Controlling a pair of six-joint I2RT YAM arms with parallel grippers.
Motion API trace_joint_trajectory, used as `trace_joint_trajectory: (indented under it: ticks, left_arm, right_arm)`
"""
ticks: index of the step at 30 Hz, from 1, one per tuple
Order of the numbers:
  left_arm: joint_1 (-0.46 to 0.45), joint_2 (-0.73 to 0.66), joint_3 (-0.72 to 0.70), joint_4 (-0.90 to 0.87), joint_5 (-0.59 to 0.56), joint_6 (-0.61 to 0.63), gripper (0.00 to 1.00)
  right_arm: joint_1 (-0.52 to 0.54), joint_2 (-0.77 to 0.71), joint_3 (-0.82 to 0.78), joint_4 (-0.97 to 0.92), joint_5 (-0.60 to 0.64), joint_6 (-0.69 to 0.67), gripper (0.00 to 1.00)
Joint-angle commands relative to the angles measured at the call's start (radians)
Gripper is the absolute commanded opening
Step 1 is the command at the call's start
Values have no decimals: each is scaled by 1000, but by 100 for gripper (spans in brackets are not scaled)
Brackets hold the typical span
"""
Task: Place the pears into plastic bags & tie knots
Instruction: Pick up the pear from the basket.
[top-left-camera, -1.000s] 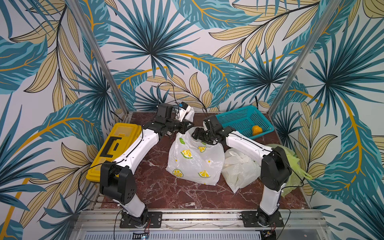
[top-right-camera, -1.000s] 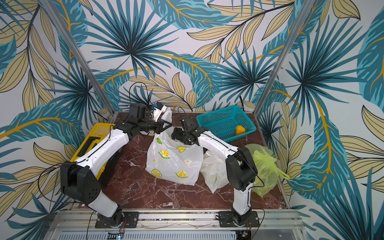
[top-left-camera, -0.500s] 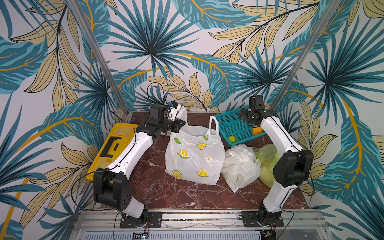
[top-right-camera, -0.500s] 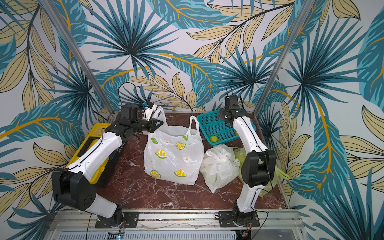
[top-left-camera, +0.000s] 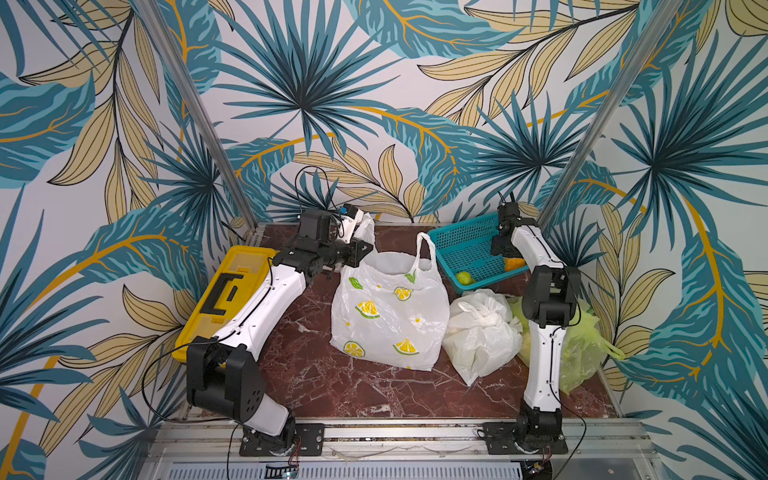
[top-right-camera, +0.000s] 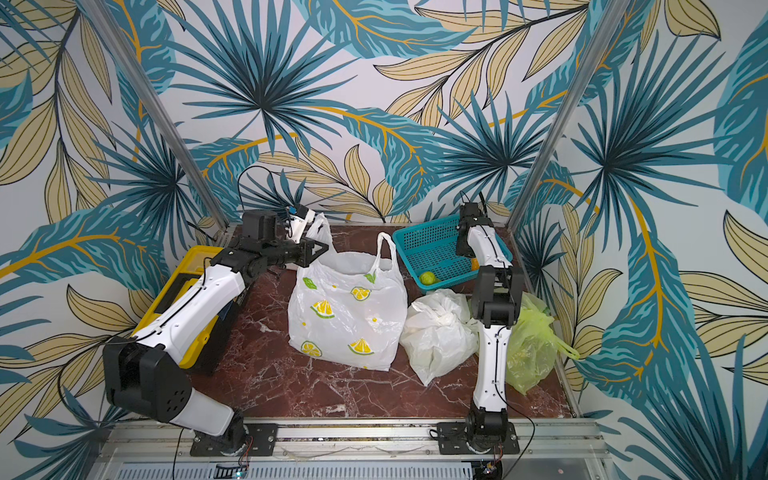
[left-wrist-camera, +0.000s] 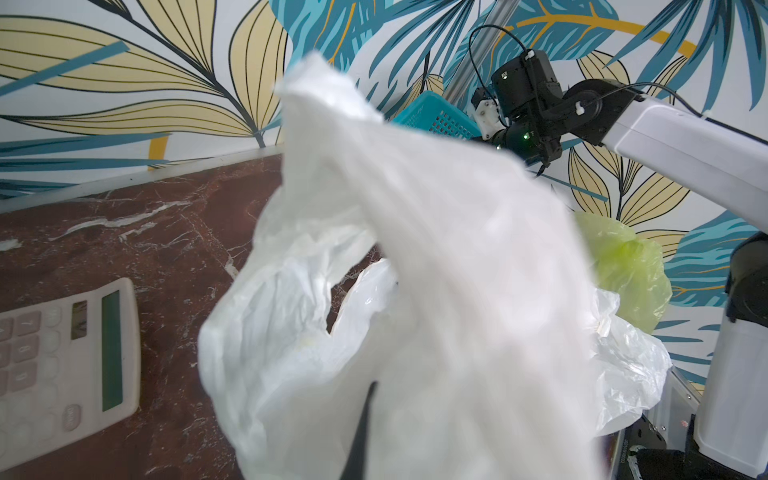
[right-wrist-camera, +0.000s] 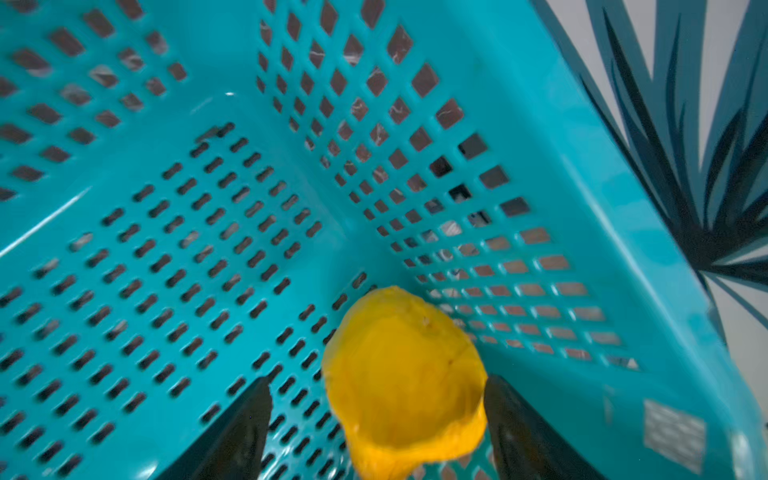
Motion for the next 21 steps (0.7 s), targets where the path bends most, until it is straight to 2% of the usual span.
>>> trace_joint_trajectory:
  ticks: [1,2,4,8,10,16,21]
  left_arm:
    - [-3,-23,-29,9,-1,6,0]
    - [-3,-25,-35,8,-5,8,0]
    - [-4,-31,-44,8,-10,6,0]
    - [-3,-44,-54,8,-21,6,0]
    - [-4,-54,-53,8,-27,9,0]
    - [0,-79,-49,8,-37,33,0]
    - [8,-70,-46,9,-27,41,0]
  right_arm:
    - [-22,102,125,-93,8,-30,79]
    - [-23,139,191,-145,14,-26,77]
    - [-24,151,214,-155,0,-41,71]
    - [-24,93,188,-156,-42,-25,44]
    - [-18,25,135,-136,-84,-2,35]
    - [57,-260,-107,-14,-264,71,29]
    - [228,-542,-349,132,-423,156,27]
